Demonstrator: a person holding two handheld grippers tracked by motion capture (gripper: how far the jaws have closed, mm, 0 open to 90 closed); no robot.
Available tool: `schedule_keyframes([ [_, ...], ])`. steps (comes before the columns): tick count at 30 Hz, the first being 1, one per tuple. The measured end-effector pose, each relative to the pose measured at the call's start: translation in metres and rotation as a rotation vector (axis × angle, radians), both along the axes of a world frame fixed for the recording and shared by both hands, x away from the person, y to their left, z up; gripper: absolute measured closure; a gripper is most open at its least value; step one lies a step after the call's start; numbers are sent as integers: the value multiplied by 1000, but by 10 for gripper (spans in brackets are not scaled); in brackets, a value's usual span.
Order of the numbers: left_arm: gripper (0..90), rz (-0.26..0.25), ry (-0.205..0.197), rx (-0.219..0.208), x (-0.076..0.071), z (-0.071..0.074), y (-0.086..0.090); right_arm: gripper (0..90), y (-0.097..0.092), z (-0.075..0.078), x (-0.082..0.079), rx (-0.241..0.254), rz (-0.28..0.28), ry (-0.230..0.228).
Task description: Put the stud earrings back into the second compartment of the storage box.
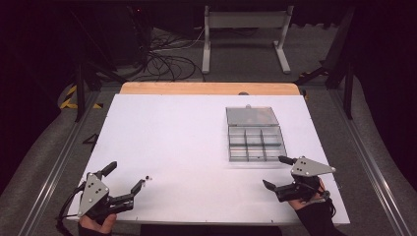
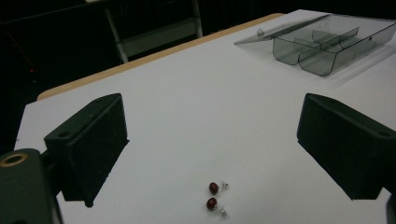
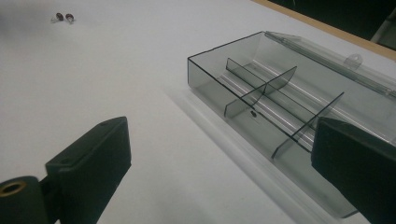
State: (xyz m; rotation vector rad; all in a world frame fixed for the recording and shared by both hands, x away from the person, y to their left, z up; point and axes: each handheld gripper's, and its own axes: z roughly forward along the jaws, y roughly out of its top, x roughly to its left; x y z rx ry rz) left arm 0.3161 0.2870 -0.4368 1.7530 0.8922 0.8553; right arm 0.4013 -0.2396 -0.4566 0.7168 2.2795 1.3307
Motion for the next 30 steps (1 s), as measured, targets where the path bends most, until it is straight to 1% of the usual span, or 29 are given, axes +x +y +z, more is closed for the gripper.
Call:
schedule_keyframes([
  [2,90,1,0,1,1,0,1,57,0,1,0,3,3,-1],
  [3,91,5,9,-4,1,0,1,58,1,1,1,3,5,0],
  [4,93,5,9,-4,1,0,1,59,1,1,1,4,9,-1],
  [5,96,7,12,4,1,0,0,60,2,2,1,2,11,-1],
  [9,96,4,12,1,1,0,0,66,7,4,1,-4,23,2],
  [10,95,4,10,0,1,0,1,70,9,5,1,-12,33,2],
  [14,95,10,9,-14,1,0,4,84,15,10,2,-6,50,7],
  [19,93,12,11,-12,1,0,5,111,28,18,3,6,83,12],
  [20,93,12,11,-12,1,0,5,111,28,18,3,6,83,12],
  [21,93,13,10,-13,1,0,4,118,35,21,4,13,95,15],
  [25,93,13,11,-11,1,0,5,128,51,25,8,23,125,22],
  [30,90,12,10,-14,1,0,5,141,75,27,12,19,153,25],
])
